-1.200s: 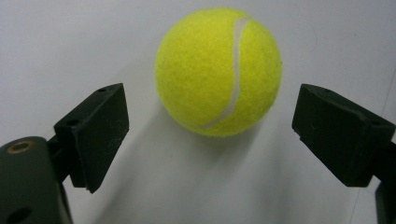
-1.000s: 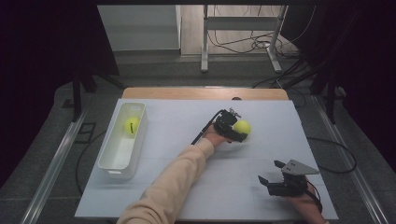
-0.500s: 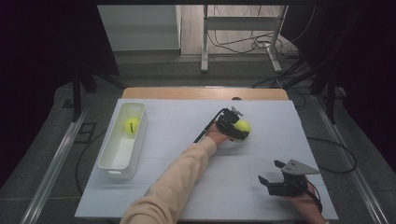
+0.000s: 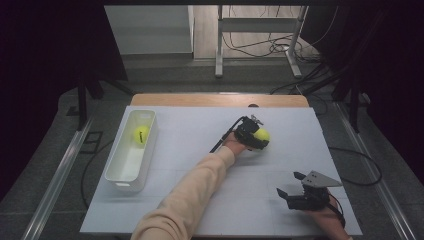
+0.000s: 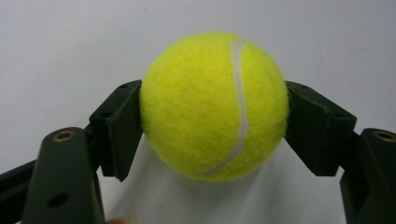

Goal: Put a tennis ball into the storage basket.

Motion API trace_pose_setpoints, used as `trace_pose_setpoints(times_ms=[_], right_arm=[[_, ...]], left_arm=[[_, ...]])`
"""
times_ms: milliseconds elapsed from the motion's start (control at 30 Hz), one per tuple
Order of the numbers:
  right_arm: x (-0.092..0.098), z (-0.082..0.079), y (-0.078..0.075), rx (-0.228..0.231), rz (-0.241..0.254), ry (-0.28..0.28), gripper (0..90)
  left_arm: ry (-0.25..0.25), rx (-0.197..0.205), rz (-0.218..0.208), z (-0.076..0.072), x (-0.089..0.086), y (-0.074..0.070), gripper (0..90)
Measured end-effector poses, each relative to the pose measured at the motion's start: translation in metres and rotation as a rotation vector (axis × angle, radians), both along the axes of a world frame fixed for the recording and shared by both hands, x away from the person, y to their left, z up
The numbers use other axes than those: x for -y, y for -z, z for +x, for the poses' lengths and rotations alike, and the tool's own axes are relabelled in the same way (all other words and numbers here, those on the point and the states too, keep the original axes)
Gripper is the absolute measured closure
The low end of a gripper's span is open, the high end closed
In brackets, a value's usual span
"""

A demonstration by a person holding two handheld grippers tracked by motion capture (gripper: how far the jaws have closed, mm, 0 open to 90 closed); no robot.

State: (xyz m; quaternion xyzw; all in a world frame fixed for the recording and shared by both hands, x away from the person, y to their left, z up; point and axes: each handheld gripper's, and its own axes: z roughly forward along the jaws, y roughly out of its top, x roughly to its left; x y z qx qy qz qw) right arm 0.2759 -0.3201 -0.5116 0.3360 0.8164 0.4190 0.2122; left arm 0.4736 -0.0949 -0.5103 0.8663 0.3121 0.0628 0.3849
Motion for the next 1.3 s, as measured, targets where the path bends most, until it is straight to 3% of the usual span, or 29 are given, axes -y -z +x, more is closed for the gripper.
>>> trace_pose_setpoints(times_ms=[200,567,767,800,833,1300], right_arm=[[0.000,0.000,0.000,0.001,0.000,0.001,13.2],[0.000,0.000,0.000,0.001,-0.004,0.002,13.2],[0.000,0.000,0.000,0.002,-0.006,0.002,13.2],[0.000,0.000,0.000,0.003,-0.006,0.002,13.2],[0.000,0.000,0.000,0.003,-0.007,0.002,13.2],[0.000,0.000,0.000,0.004,-0.008,0.004,13.2]], left_arm=[[-0.017,0.000,-0.018,-0.001,-0.006,-0.004,26.2],[0.008,0.019,-0.056,-0.012,-0.014,-0.018,26.2],[-0.004,0.016,-0.061,-0.014,-0.021,-0.020,26.2],[-0.020,-0.013,-0.100,-0.016,-0.026,-0.019,26.2],[-0.019,-0.021,-0.110,-0.017,-0.027,-0.020,26.2],[-0.010,0.051,-0.081,-0.034,-0.040,-0.025,26.2]])
